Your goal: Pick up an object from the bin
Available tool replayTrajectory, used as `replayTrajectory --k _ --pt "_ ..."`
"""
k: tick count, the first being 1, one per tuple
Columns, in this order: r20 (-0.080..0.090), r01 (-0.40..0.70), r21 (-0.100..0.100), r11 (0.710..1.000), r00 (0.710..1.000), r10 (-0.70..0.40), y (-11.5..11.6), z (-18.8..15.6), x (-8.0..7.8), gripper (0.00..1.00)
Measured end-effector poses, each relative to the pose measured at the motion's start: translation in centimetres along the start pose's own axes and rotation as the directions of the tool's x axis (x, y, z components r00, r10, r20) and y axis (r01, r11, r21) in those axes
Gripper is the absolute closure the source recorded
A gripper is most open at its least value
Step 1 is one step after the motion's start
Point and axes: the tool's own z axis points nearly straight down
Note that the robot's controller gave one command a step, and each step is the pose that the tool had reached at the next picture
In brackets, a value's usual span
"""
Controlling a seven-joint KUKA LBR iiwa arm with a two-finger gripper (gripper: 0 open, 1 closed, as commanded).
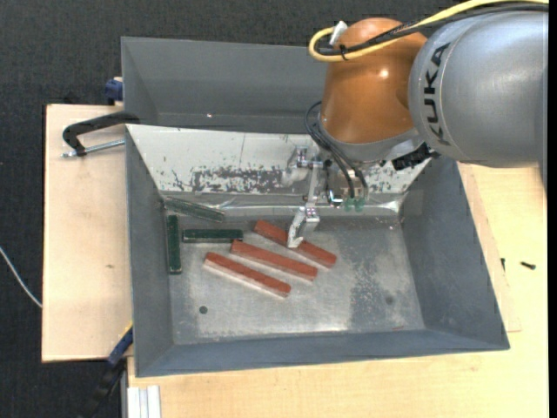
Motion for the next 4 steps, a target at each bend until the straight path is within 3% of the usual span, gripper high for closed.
replayTrajectory --k 1,2,3,4 --pt "0.009 -0.001 -0.001 1.0 1.0 0.001 0.0 -0.5 -0.2 0.0" --pt "0.015 0.02 -0.001 1.0 1.0 -0.02 -1.7 4.5 -0.2 0.0" --pt "0.005 0.127 0.0 0.992 0.992 -0.127 -3.2 11.4 1.5 1.0" --pt "0.005 0.127 0.0 0.992 0.992 -0.127 -3.2 11.4 1.5 1.0"
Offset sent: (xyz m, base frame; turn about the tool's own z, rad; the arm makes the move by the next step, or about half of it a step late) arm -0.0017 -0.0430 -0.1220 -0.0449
